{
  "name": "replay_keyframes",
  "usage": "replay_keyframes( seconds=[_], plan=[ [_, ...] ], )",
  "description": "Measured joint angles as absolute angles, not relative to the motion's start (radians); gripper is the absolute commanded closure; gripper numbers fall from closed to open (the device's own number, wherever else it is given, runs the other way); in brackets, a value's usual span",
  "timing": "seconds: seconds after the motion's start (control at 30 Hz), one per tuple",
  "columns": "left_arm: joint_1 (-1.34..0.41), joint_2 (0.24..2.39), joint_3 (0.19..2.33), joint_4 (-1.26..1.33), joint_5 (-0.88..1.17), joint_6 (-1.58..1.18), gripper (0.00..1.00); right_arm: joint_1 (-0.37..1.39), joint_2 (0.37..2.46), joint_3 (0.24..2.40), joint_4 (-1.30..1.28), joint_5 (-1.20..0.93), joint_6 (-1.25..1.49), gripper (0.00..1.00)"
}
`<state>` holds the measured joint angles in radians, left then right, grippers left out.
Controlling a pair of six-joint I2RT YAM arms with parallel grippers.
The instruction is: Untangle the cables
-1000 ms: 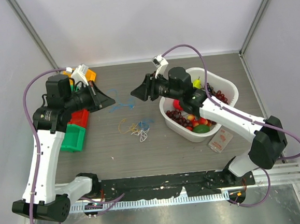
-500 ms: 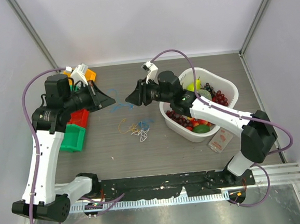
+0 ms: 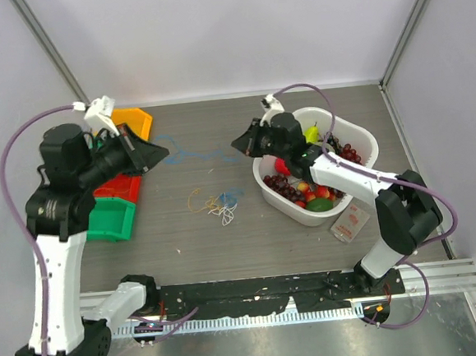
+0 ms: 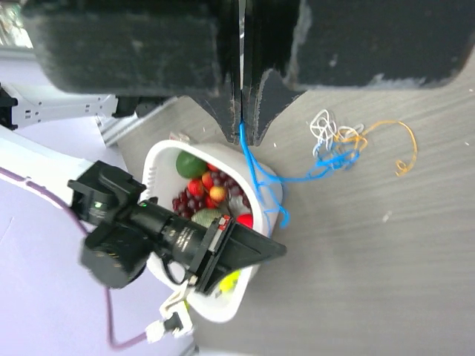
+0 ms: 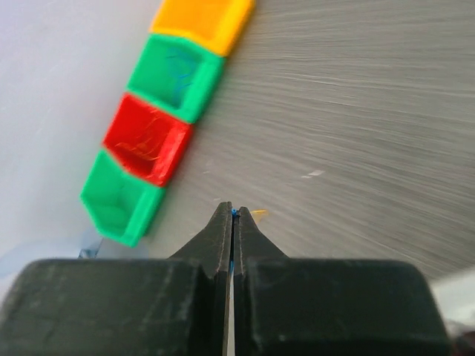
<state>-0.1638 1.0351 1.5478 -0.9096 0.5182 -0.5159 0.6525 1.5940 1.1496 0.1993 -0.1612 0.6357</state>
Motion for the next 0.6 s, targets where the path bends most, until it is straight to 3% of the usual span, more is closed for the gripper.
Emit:
replay_keyframes(
  seconds=[0.17,0.3,0.37,0.53,0.6],
  plan=[
    [-0.164,0.933,1.631,-0.901,0.415,-0.516,1.0,0.535,1.594,1.058,0.209,-0.147,0.672,0.99],
    [-0.165,0.897,1.666,-0.899,0.392,-0.52,1.0,0.551,1.594,1.055,0.27,-0.207,0.689,0.99],
    [-0.165,0.897,1.672,-0.881,0.385,-0.524,1.0,0.57,1.598,1.057,0.284,-0.253,0.687,0.91],
    [-0.165,0.927,1.672,-0.871,0.385,-0.544,1.0,0.589,1.604,1.083,0.219,-0.309,0.64,0.46],
    [-0.165,0.941,1.671,-0.873,0.385,-0.552,1.0,0.59,1.596,1.116,0.137,-0.294,0.574,0.39]
  ],
)
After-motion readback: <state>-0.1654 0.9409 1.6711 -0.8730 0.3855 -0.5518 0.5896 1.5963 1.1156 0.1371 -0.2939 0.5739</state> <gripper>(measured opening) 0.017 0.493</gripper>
